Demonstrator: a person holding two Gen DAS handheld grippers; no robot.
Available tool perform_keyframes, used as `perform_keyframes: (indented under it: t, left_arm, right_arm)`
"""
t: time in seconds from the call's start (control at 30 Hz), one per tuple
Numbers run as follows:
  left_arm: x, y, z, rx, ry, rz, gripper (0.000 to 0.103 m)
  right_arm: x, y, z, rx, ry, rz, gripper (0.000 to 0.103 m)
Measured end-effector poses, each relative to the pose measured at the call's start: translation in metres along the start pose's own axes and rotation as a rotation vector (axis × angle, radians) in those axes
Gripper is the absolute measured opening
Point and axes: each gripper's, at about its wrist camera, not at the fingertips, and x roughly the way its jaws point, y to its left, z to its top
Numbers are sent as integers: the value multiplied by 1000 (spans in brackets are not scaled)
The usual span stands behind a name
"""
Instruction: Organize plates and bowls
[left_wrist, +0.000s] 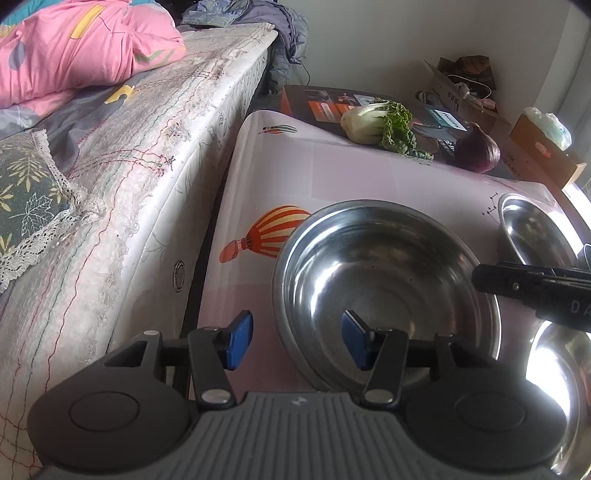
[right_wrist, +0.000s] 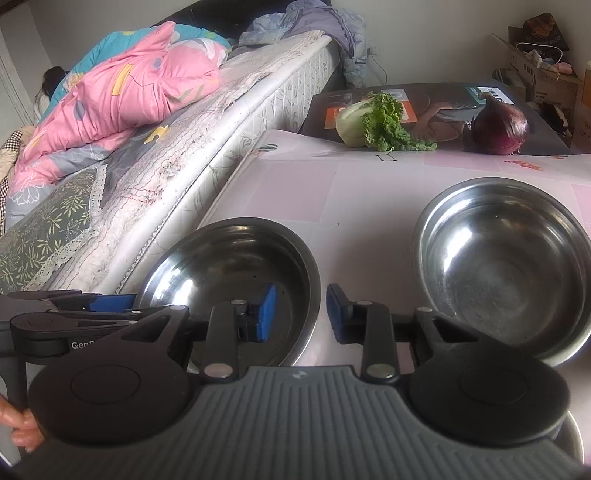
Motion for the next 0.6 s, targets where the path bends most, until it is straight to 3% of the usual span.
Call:
perform_keyframes:
  t: [0.03, 0.17, 0.4, 0.6]
  left_arm:
    - [-1, 0, -1, -2, 7, -15, 43]
    - [-10, -4, -4, 1, 23, -79, 42]
    - [-15, -9, -8, 30, 8, -25, 42]
    - [-11, -11, -5, 67, -8, 25, 42]
  right_arm:
    - [2, 2, 0, -7, 4, 4, 29]
    - [-7, 9, -2, -24, -4, 46, 27]
    - [-19, 6, -1, -58, -23, -35, 28]
    - [5, -9, 3, -26, 26, -56, 31]
